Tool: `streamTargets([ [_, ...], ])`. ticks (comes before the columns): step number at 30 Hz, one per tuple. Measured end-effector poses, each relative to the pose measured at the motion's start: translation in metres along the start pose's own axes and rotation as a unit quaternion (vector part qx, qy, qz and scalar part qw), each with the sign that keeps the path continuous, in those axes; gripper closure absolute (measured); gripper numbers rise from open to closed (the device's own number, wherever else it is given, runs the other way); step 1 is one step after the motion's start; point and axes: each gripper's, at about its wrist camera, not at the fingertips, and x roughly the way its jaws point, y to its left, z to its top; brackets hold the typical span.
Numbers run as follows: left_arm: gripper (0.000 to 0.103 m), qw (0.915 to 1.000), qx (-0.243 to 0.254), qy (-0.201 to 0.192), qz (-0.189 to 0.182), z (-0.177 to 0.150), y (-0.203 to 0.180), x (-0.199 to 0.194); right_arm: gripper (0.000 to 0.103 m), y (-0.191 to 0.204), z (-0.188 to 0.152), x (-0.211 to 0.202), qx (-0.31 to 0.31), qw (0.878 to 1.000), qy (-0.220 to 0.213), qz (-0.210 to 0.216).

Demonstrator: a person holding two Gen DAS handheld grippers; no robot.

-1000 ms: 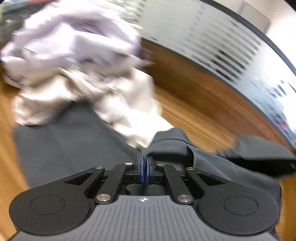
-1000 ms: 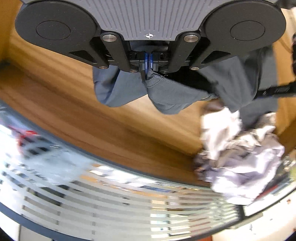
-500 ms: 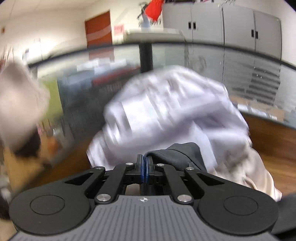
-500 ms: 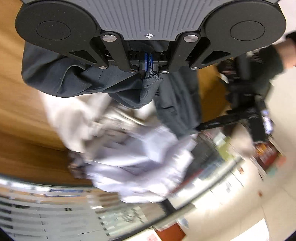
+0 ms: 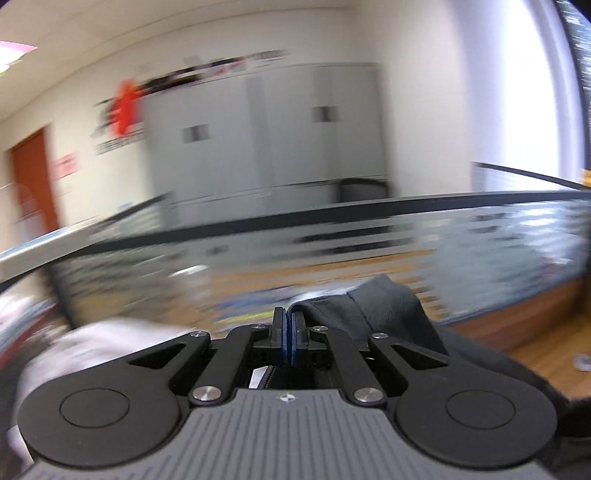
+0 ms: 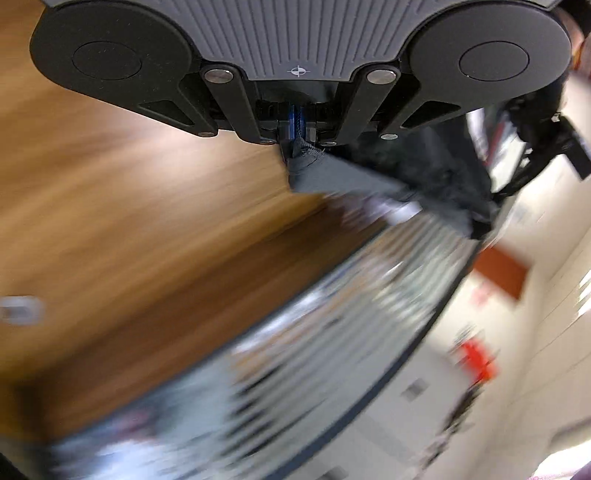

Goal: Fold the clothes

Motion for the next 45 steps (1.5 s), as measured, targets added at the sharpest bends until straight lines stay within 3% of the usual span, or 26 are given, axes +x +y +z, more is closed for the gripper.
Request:
streamTargets([
  [5,0.101,0.9917,0.059,-0.029,-0.11,0.026,-0.14,0.044,0.098,-0.07,-0.002,-0.085,0.059,0.994,-0.056,-0.071],
  [11,0.101,0.9632,0.125,-0.038,-0.235,0.028,-0.322,0.085,0.098,-0.133,-0.029,-0.166,0.133,0.974,-0.11,-0.146],
  [15,0.101,0.9417,0.148,-0.017,-0.302,0.015,-0.433,0.104,0.098,-0.168,-0.051,-0.198,0.163,0.956,-0.132,-0.205],
  [20,0.099,0.9197,0.167,0.019,-0.355,-0.018,-0.541,0.126,0.098,-0.202,-0.054,-0.215,0.163,0.937,-0.138,-0.275],
  [22,0.084,0.9116,0.166,0.039,-0.374,-0.033,-0.57,0.136,0.096,-0.215,-0.051,-0.217,0.156,0.932,-0.133,-0.3],
  [23,0.074,0.9105,0.16,0.047,-0.378,-0.042,-0.573,0.139,0.093,-0.22,-0.048,-0.211,0.148,0.931,-0.125,-0.31],
  [25,0.041,0.9089,0.15,0.064,-0.384,-0.053,-0.58,0.148,0.085,-0.228,-0.044,-0.203,0.126,0.929,-0.107,-0.33],
  [26,0.037,0.9094,0.146,0.069,-0.383,-0.057,-0.58,0.148,0.083,-0.23,-0.042,-0.2,0.112,0.929,-0.097,-0.34],
  [31,0.027,0.9162,0.116,0.084,-0.374,-0.05,-0.555,0.144,0.062,-0.221,-0.029,-0.192,0.026,0.926,-0.075,-0.369],
  [37,0.025,0.9331,0.074,0.099,-0.338,-0.029,-0.478,0.125,0.056,-0.183,-0.013,-0.197,-0.085,0.912,-0.083,-0.392],
  [42,0.025,0.9513,0.04,0.115,-0.283,-0.029,-0.402,0.087,0.055,-0.163,0.005,-0.192,-0.137,0.929,-0.063,-0.336],
  [45,0.024,0.9604,-0.004,0.127,-0.248,-0.038,-0.351,0.061,0.055,-0.154,0.012,-0.179,-0.159,0.938,-0.051,-0.302],
])
